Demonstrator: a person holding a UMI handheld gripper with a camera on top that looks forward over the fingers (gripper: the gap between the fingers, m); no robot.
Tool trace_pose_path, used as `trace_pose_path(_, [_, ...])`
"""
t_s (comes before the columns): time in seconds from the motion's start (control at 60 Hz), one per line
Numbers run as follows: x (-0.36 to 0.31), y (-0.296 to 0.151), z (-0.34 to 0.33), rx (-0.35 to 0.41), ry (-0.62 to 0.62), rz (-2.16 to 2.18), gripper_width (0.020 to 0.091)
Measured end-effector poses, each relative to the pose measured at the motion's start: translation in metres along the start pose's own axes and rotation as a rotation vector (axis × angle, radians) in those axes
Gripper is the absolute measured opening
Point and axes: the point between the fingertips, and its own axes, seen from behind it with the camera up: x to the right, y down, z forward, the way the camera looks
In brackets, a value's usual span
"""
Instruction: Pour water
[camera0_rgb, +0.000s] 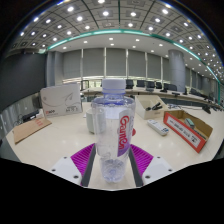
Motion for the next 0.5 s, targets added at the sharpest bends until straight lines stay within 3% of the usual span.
trace_pose_path(0.05, [0.001, -0.003, 0.006, 0.011, 0.025, 0.010, 0.0521])
trace_pose_path(0.283, [0.011, -0.013, 0.008, -0.001, 0.093, 0.027, 0.0385])
trace_pose_path(0.5, [0.031, -0.060, 0.010, -0.002, 0.171, -0.106, 0.0361])
